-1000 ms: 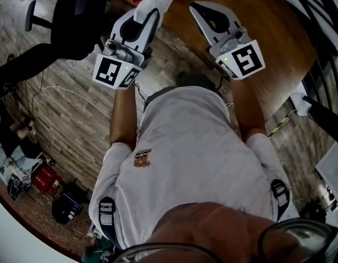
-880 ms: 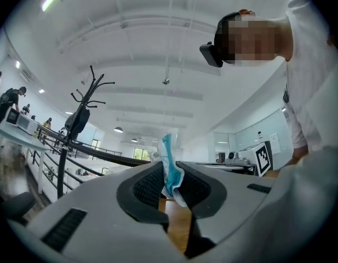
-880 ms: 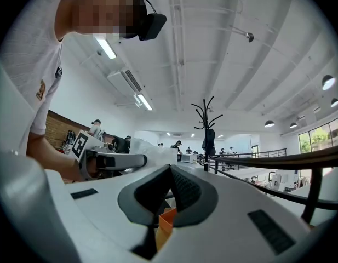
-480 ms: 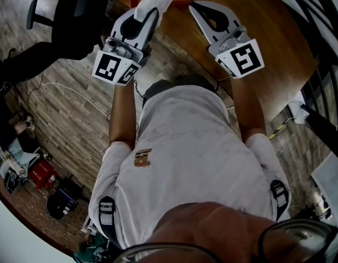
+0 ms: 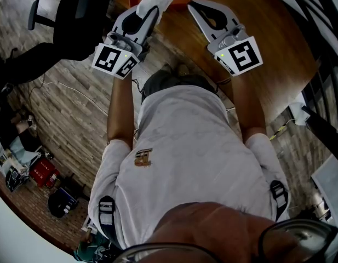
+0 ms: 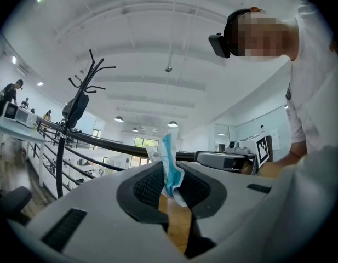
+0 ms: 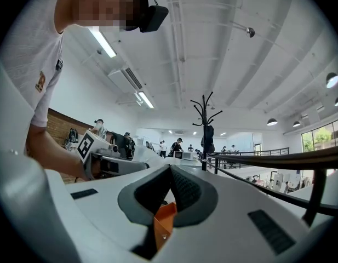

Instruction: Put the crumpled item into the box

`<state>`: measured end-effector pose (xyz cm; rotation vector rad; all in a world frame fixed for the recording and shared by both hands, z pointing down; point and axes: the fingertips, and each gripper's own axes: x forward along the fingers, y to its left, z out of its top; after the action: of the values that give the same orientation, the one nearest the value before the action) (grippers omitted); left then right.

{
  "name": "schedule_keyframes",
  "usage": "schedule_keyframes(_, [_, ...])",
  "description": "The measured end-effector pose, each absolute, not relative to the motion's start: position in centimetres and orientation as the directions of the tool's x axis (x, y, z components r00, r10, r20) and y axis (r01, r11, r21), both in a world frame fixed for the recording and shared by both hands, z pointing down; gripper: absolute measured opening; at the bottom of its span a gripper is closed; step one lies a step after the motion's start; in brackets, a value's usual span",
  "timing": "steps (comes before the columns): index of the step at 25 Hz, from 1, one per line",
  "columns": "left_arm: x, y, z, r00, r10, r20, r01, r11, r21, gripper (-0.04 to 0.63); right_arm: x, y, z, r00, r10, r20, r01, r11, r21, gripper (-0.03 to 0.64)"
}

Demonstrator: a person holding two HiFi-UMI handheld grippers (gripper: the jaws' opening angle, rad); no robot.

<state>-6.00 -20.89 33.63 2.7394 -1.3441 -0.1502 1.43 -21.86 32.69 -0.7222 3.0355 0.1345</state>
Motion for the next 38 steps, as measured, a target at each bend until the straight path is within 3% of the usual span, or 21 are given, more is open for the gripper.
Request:
schedule_keyframes(22, [-8.8, -28.1, 39.7, 0.693, -0.711, 0.121, -0.718, -0.666, 0.204, 0.078, -1.6, -26.5, 34.3, -0.853, -0.518, 0.062, -0.511, 0.853, 0.101, 0.032])
schedule_keyframes(38, [-9.3, -33.0, 46.5, 0.722, -0.595, 0.354, -0.689, -0.668, 0.281, 0.078, -2.7, -28.2, 36.0, -0.816, -0.568, 0.109, -0.559, 0.823, 0.099, 0.032])
